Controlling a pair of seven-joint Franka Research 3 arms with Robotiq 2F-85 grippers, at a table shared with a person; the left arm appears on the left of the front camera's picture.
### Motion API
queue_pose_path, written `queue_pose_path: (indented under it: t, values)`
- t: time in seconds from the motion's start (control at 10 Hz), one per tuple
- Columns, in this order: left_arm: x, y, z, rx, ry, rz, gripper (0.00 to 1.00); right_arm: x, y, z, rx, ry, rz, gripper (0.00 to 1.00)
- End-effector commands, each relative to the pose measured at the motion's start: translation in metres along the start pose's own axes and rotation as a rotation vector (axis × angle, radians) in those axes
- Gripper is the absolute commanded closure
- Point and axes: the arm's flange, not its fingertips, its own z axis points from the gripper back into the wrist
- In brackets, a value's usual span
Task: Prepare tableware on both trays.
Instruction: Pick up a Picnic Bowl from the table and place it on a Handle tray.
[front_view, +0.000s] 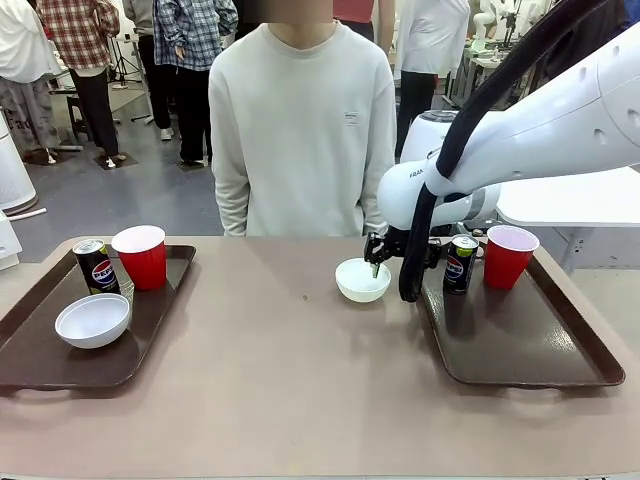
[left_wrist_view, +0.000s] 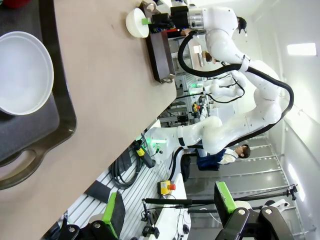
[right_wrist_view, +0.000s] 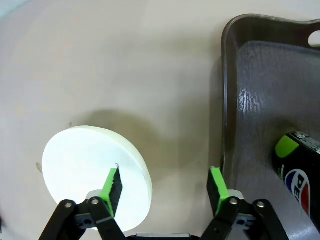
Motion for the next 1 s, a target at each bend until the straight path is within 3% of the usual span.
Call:
queue_pose_path:
  t: [0.0,0.1,0.3,0.4,0.5,0.9]
  values:
    - [0.0,-0.002,0.001,-0.015,-0.009,-0.011,0.05,0.01,0.0,-0.002,0.029,0.032,0.015,0.76]
    - [0.0,-0.002,0.001,-0.015,-0.009,-0.011,0.05,0.009,0.001,-0.002,0.035,0.031,0.018,1.0]
    - [0.0,-0.002,0.001,-0.015,-0.009,-0.011,0.05,0.01,0.001,-0.002,0.042,0.028,0.02,1.0]
    - [0.0,-0.002,0.001,-0.015,-0.009,-0.011,0.05,0.009,0.0,-0.002,0.043,0.029,0.021,0.94]
    - [0.0,-0.002,0.001,-0.015,-0.009,-0.011,0.05,0.009,0.0,-0.002,0.043,0.029,0.021,1.0]
    - [0.0,-0.002,0.001,-0.015,-0.009,-0.011,0.05,-0.001,0.006,0.006,-0.004,-0.01,0.026,1.0]
